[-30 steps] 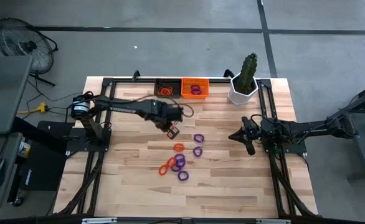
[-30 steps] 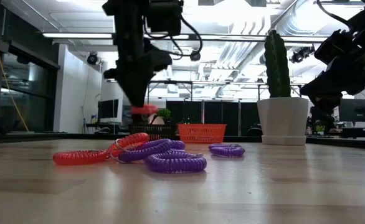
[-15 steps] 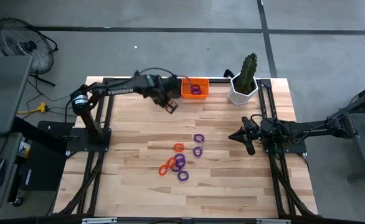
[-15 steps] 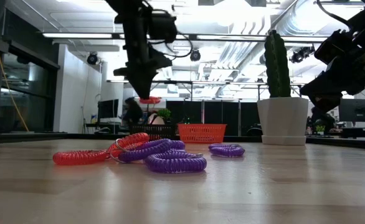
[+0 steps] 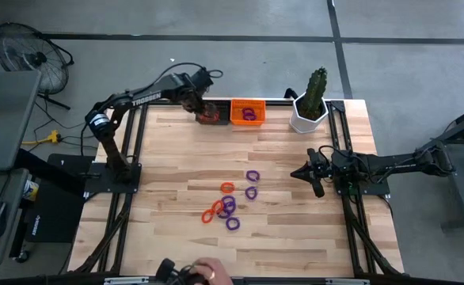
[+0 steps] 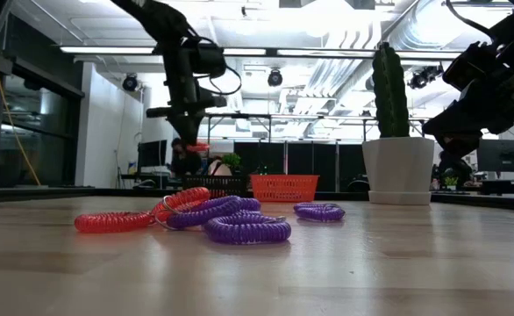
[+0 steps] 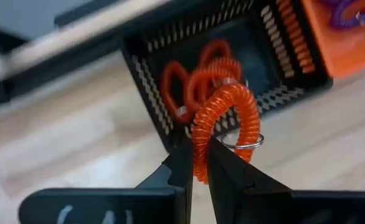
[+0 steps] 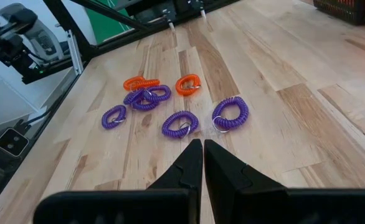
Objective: Sort spring keychains into baskets
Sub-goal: Put the orange spring keychain into the black basket
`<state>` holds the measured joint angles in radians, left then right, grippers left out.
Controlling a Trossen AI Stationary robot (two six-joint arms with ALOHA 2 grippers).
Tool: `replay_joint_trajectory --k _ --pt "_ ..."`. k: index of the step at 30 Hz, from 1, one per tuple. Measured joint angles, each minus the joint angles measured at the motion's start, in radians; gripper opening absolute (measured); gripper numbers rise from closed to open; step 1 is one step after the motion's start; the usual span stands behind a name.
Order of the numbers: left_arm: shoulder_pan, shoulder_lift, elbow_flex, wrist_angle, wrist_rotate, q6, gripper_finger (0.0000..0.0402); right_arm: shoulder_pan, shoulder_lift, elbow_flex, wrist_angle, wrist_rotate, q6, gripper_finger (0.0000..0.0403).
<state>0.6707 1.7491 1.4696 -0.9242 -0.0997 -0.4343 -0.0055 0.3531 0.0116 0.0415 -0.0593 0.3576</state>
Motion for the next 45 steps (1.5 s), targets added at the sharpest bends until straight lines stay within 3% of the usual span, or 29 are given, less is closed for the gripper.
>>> replay_joint_trajectory --k 6,14,21,31,40,45 --pt "0.017 0.103 0.097 -0.006 0.026 0.188 0.0029 0.0 0.0 0.0 0.0 0.0 0.0 0.0012" --pt "0.017 0.292 0.35 -0.171 0.014 0.435 0.0029 0.0 0.0 0.0 0.0 0.0 0.0 0.0012" --pt "0.018 0.409 0.509 -0.267 -0.026 0.483 0.0029 0.0 0.0 0.0 0.0 0.0 0.0 0.0012" --pt "0.017 0.44 0.541 -0.291 -0.013 0.483 0.003 0.0 0.0 0.0 0.0 0.0 0.0 0.0012" --pt "0.017 0.44 0.541 -0.321 -0.015 0.483 0.0082 0.0 0.0 0.0 0.0 0.0 0.0 0.0012" --pt "0.016 0.44 0.541 -0.335 -0.015 0.483 0.0091 0.0 0.0 0.0 0.0 0.0 0.0 0.0012"
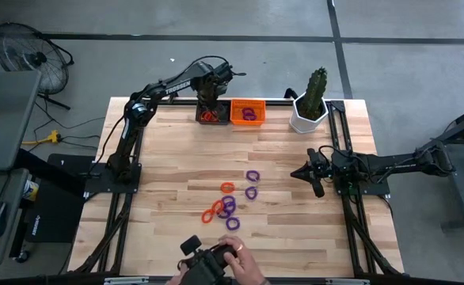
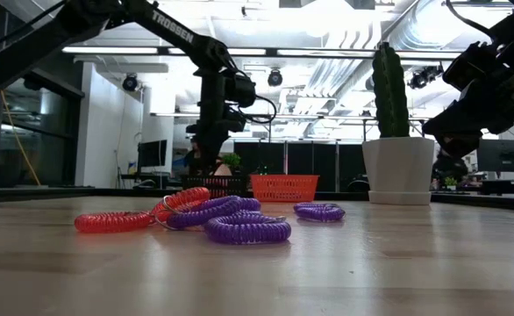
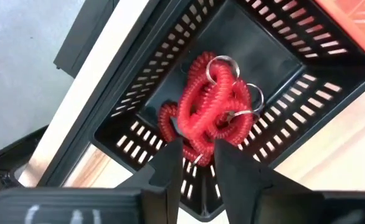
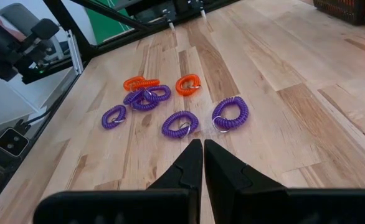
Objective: Sort spring keychains into baskets
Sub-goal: Put the orange spring keychain into the black basket
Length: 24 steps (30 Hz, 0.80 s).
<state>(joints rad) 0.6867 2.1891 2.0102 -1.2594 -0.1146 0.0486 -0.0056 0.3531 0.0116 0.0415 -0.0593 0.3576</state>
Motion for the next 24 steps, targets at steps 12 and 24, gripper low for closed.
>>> replay_joint_trajectory --k 12,24 --pt "-0.054 -0.088 -0.001 -0.1 0.05 -0.026 0.0092 0.0 0.0 0.0 0.0 0.0 0.0 0.0012" --pt "-0.226 -0.145 -0.001 -0.178 0.084 -0.106 0.0092 0.0 0.0 0.0 0.0 0.0 0.0 0.0012"
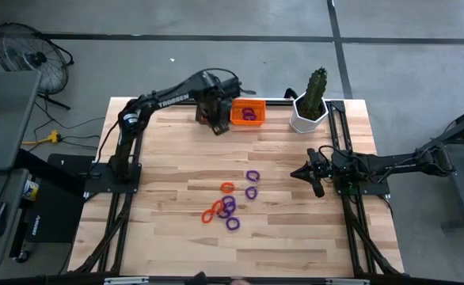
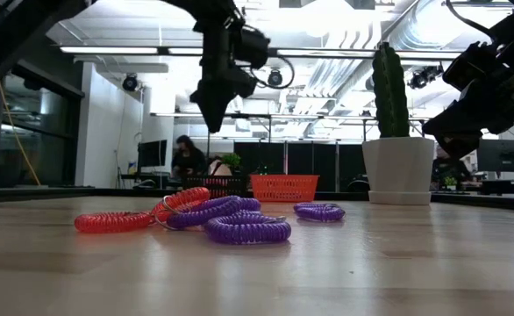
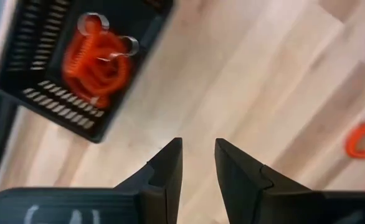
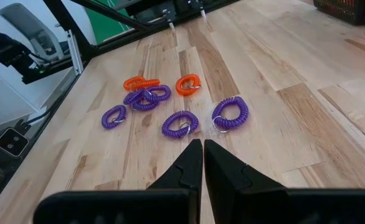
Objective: Sort spring keychains into baskets
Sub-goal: Put the orange spring keychain into the black basket
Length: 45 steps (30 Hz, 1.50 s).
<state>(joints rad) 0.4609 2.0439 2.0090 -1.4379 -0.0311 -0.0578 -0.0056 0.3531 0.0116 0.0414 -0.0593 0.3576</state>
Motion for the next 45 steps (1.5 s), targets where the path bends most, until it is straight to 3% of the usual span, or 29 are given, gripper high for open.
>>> replay_joint_trajectory --k 13,21,31,38,45 --pt "-0.286 0.0 -0.003 0.017 -0.004 -0.204 0.0092 0.0 0.0 0.0 0.0 0.0 0.0 0.0012" --pt "-0.412 0.0 -0.106 0.11 -0.004 -0.331 0.0092 0.0 0.0 0.0 0.0 0.0 0.0 0.0012" --pt "-0.491 0.001 -0.285 0.318 0.03 -0.388 0.0092 0.0 0.0 0.0 0.0 0.0 0.0 0.0012" --pt "-0.508 0.001 -0.367 0.378 0.044 -0.361 0.0096 0.0 0.0 0.0 0.0 0.0 0.0 0.0012" --pt "-0.508 0.001 -0.388 0.411 0.032 -0.357 0.0161 0.0 0.0 0.0 0.0 0.0 0.0 0.0012"
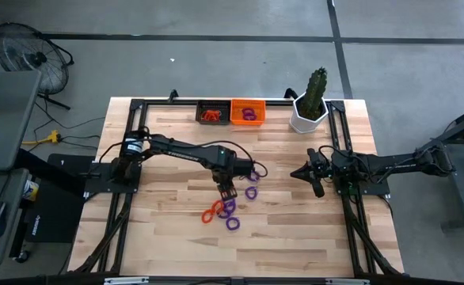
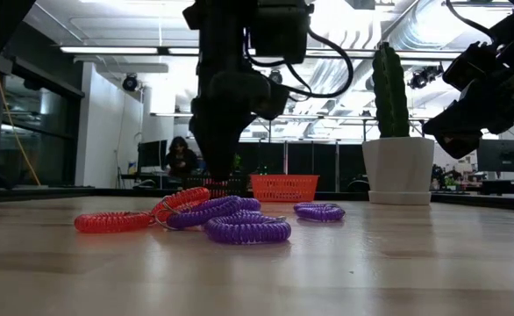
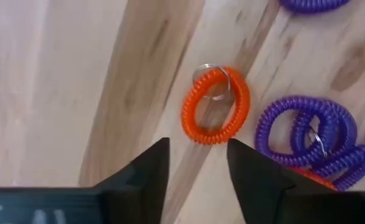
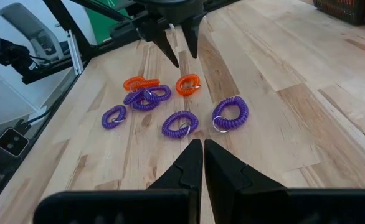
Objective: Sort spring keychains into baskets
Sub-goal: Put the orange spring keychain into the black basket
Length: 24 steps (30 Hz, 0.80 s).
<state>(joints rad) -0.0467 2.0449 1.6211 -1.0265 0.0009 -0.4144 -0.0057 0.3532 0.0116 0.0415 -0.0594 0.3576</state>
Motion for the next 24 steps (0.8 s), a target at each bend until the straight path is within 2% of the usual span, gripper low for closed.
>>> replay_joint_trajectory --k 3,6,24 --pt "0.001 0.0 0.0 0.008 -0.006 0.007 0.0189 0.0 0.0 0.0 0.0 0.0 0.0 0.0012" --pt "0.0 0.0 0.0 0.023 -0.017 0.021 0.0199 0.0 0.0 0.0 0.0 0.0 0.0 0.0012" --pt "0.011 0.076 0.0 0.033 -0.026 0.084 0.0182 0.0 0.0 0.0 0.001 0.0 0.0 0.0012"
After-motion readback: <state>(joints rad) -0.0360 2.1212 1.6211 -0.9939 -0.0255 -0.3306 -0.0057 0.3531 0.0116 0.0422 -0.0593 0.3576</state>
